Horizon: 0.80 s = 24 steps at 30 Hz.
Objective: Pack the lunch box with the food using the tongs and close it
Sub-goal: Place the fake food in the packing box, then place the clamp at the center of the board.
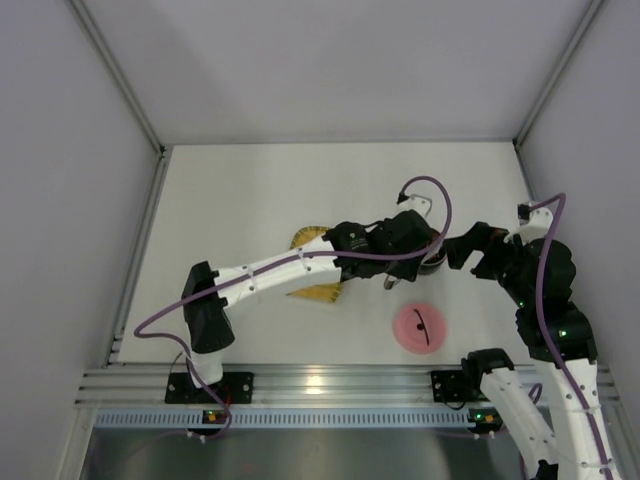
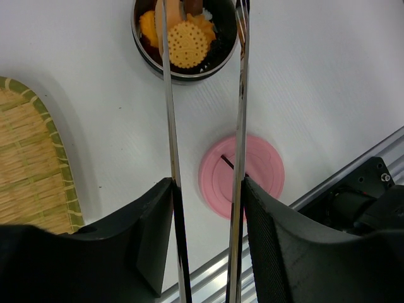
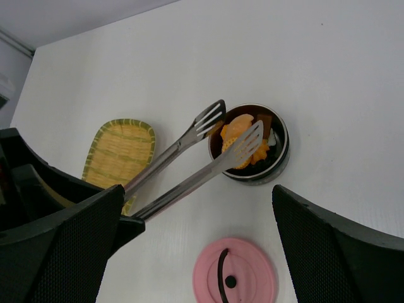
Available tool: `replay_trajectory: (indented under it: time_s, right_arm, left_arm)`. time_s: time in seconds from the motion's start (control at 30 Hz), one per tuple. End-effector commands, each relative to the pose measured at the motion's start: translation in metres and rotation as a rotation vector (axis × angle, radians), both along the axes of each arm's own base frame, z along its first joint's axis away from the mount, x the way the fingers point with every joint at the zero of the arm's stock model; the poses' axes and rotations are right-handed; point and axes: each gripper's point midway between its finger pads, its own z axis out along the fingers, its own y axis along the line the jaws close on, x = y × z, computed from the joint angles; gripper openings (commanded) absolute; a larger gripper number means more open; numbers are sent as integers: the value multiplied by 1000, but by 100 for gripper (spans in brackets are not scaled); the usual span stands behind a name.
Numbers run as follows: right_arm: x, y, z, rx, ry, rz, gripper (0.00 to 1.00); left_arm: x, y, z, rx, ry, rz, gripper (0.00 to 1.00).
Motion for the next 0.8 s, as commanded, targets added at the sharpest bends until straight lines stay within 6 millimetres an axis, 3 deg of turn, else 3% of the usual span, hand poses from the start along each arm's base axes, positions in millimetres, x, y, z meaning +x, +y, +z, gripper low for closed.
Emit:
replay_trajectory:
  time_s: [0.0,0.2,0.23,0.27,0.3,0.33,0.37,0.4,0.53,0.6,0.67,0.7,0.77]
  right_arm:
    - [0,-4,18,-8,-44,-13,99]
    - [0,-3,18,-4,-44,-6,99]
    - [0,-2,18,-2,-42,-2,100]
    - [0,-1,18,-1,-43,1,99]
    - [0,-1,20,-1,-48,3,99]
    - [0,-1,19,-1,-43,4,100]
    - [0,0,21,-1,-45,6,99]
    - [-1,-1,22,-4,-44,6,99]
    - [-1,1,26,-2,-50,14,99]
    - [0,3,26,7,-44,26,99]
    - [0,5,25,12,-43,32,99]
    - [0,5,24,14,-41,34,100]
    - [0,6,22,16,-37,37,100]
  left_arm:
    - [6,5,56,-112,-99,20,52]
    - [32,57,68,-56,-152,198,54]
    - [48,77,54,-29,-125,254,54]
    - [54,92,60,-50,-124,280,54]
    - [74,115,57,-58,-110,342,54]
    - [82,133,38,-43,-82,384,54]
    - [87,153,46,-78,-85,417,54]
    - [105,181,45,-96,-81,489,55]
    - [130,262,26,-100,-64,679,56]
    - [138,301,6,-95,-50,779,57]
    - [144,319,-7,-117,-28,825,57]
    - [142,330,-27,-102,4,850,57]
    - [148,346,-46,-118,45,895,56]
